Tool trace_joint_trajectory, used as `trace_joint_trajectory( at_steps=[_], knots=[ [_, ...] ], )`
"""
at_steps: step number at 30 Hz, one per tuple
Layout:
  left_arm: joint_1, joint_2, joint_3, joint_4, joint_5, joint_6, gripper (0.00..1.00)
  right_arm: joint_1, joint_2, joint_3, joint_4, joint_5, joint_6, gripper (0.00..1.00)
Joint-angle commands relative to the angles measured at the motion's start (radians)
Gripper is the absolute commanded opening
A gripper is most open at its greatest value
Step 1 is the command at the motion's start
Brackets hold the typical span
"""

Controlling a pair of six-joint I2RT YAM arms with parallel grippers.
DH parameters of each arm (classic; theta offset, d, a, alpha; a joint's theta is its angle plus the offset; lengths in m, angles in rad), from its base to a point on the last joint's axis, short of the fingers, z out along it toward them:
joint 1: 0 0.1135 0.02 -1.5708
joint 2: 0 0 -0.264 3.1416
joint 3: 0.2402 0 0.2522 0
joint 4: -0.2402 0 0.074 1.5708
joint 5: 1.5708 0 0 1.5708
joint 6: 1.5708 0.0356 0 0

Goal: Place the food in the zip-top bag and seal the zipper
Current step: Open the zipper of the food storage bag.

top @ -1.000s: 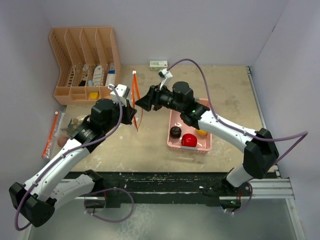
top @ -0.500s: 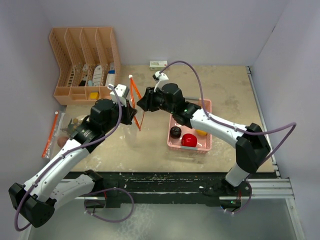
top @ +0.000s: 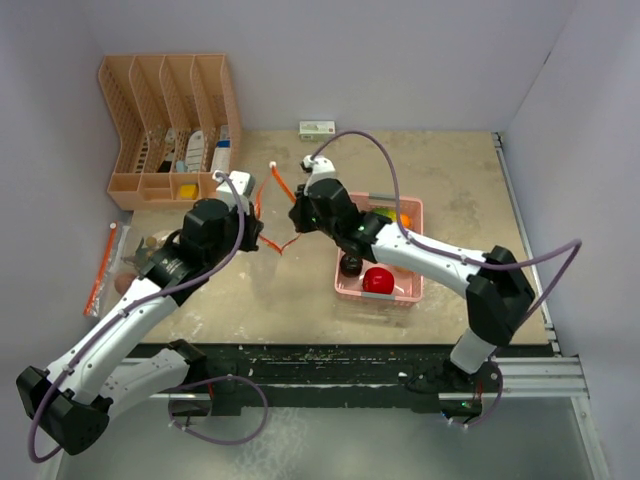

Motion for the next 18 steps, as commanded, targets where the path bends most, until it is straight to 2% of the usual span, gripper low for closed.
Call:
trace_joint_trajectory(
  at_steps=[1,6,10,14,16,18],
  knots=[
    [0.002,-0.009,0.088,-0.226,-0.334,0.049,0.00,-0.008,-0.151,-0.113,-0.117,0.277,-0.015,0.00],
    [0.004,0.014,0.125,-0.394,-0.641,0.065,0.00,-0.023,-0.247,-0.234,-0.165,0.352,0.014,0.00],
    [0.003,-0.004,0.158,-0.425,-0.721,0.112,0.00,-0.027,-0.265,-0.293,-0.138,0.255,0.045,0.00],
    [0.002,-0.042,0.246,-0.420,-0.696,0.160,0.00,-0.026,-0.231,-0.321,-0.002,0.090,0.087,0.00],
    [0.003,-0.067,0.275,-0.387,-0.614,0.186,0.00,-0.026,-0.192,-0.351,0.094,-0.021,0.077,0.00],
    [0.003,-0.087,0.280,-0.348,-0.517,0.185,0.00,-0.026,-0.133,-0.308,0.129,-0.132,0.054,0.01]
  ],
)
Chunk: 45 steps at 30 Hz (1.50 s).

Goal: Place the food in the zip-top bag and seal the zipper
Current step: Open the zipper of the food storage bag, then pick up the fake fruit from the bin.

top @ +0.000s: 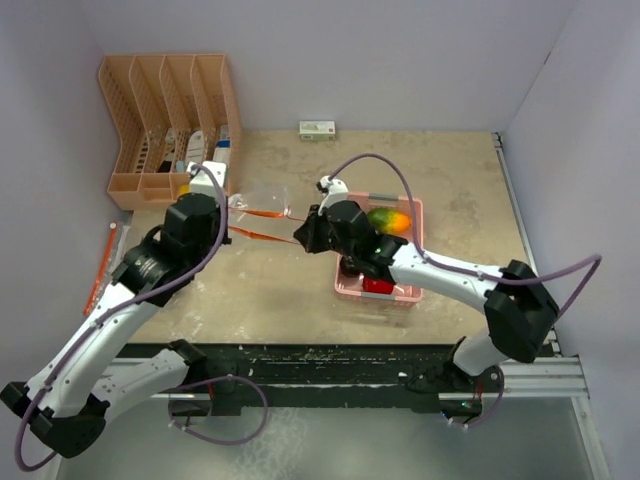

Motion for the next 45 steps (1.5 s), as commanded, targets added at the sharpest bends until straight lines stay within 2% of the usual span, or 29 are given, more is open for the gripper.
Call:
trace_joint_trajectory(
  at_steps=[1,6,11,14,21,26,29,34,38,41,45],
  knots=[
    [0.025,-0.087,0.070,0.023,-0.013,0.097,0.00,-0.031,0.104,0.033,0.047,-0.190,-0.052,0.02],
    [0.025,-0.025,-0.031,0.065,0.109,0.021,0.00,-0.029,0.173,0.090,0.034,-0.268,-0.073,0.19],
    [0.025,0.039,-0.195,0.181,0.168,-0.069,0.00,-0.029,0.070,0.042,-0.012,-0.221,-0.088,0.49],
    [0.026,0.070,-0.250,0.238,0.171,-0.088,0.00,-0.029,-0.004,0.021,-0.080,-0.222,-0.097,0.59],
    [0.025,0.117,-0.262,0.292,0.206,-0.095,0.00,-0.029,-0.186,-0.022,-0.240,-0.128,-0.108,0.66],
    [0.026,0.106,-0.265,0.304,0.225,-0.092,0.00,-0.038,-0.330,-0.069,-0.480,0.073,-0.020,0.73],
    [0.025,0.098,-0.267,0.308,0.233,-0.090,0.00,-0.074,-0.363,-0.103,-0.597,0.114,0.017,0.78],
    [0.025,0.090,-0.269,0.312,0.245,-0.089,0.00,-0.169,-0.348,-0.156,-0.563,0.004,-0.027,0.80],
    [0.025,0.085,-0.270,0.307,0.245,-0.089,0.00,-0.176,-0.255,-0.130,-0.502,-0.023,-0.117,0.86],
    [0.025,0.078,-0.271,0.303,0.244,-0.087,0.00,-0.178,-0.173,-0.102,-0.491,-0.020,-0.170,0.98],
    [0.025,0.074,-0.266,0.300,0.244,-0.081,0.00,-0.177,-0.121,-0.112,-0.453,-0.026,-0.193,0.99]
  ],
)
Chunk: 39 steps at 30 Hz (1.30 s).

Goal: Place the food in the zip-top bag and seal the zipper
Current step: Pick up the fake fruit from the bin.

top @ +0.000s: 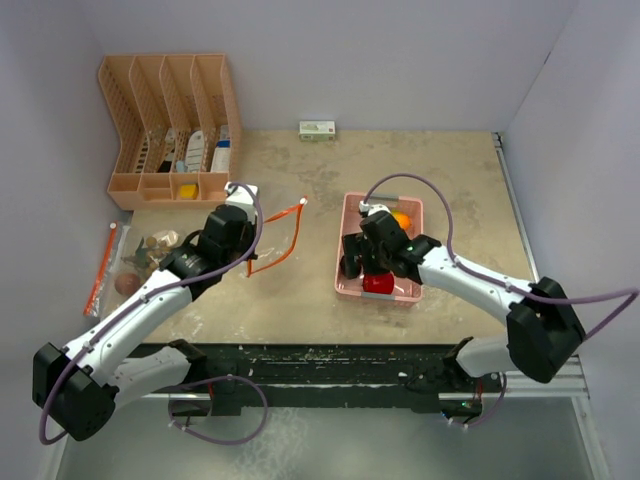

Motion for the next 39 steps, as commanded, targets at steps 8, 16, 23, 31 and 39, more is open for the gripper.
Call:
trace_joint_trajectory(
  at_steps=[8,16,23,31,39],
  knots=[
    [0.004,-0.025,0.026,0.027,0.007,0.002,0.00,0.000,0.071,-0.010,0.160,-0.032,-0.080,0.96],
    [0.004,-0.034,0.031,0.009,0.003,-0.002,0.00,0.001,0.199,0.017,0.205,-0.051,-0.090,0.90],
    [0.004,-0.050,0.034,-0.011,-0.007,0.002,0.00,0.001,0.213,-0.012,0.258,-0.043,-0.082,0.74],
    [0.005,-0.050,0.027,-0.010,-0.004,0.000,0.00,0.000,0.129,-0.050,0.295,-0.012,-0.096,0.36],
    [0.005,-0.041,0.025,-0.003,0.002,0.002,0.00,0.003,-0.104,0.001,0.223,-0.038,-0.163,0.34]
  ],
)
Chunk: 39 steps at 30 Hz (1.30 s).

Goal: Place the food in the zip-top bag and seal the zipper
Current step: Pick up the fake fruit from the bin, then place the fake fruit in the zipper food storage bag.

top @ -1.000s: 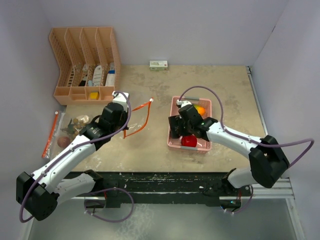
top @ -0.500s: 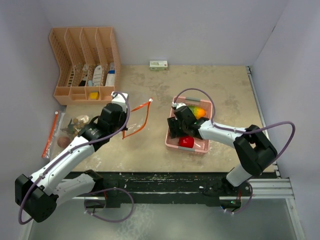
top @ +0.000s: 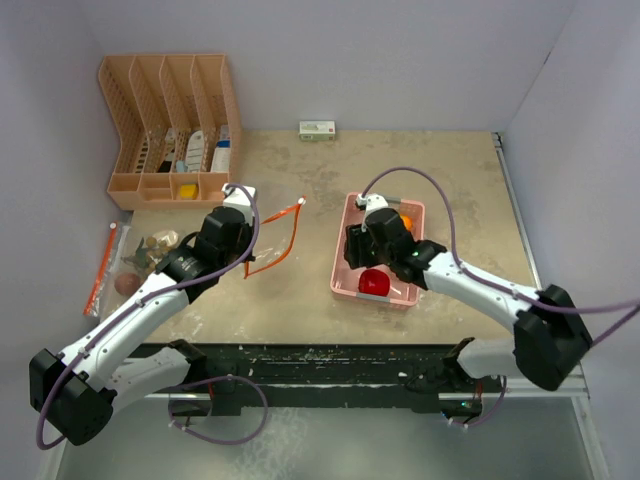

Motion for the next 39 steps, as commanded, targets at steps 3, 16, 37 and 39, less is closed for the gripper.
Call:
trace_joint_trajectory(
  at_steps=[3,16,37,39],
  knots=[
    [0.004,-0.011,0.028,0.027,0.005,0.000,0.00,0.005,-0.209,0.056,0.050,-0.163,-0.061,0.34],
    [0.004,-0.018,0.058,0.013,0.065,-0.030,0.00,0.177,0.047,0.110,0.578,-0.393,0.091,0.34],
    [0.004,-0.052,0.111,-0.021,0.156,-0.077,0.00,0.189,0.231,0.363,0.316,-0.112,0.044,0.95],
    [0.005,-0.043,0.120,-0.025,0.152,-0.071,0.00,0.189,0.166,0.328,0.287,-0.118,0.044,0.96]
  ],
)
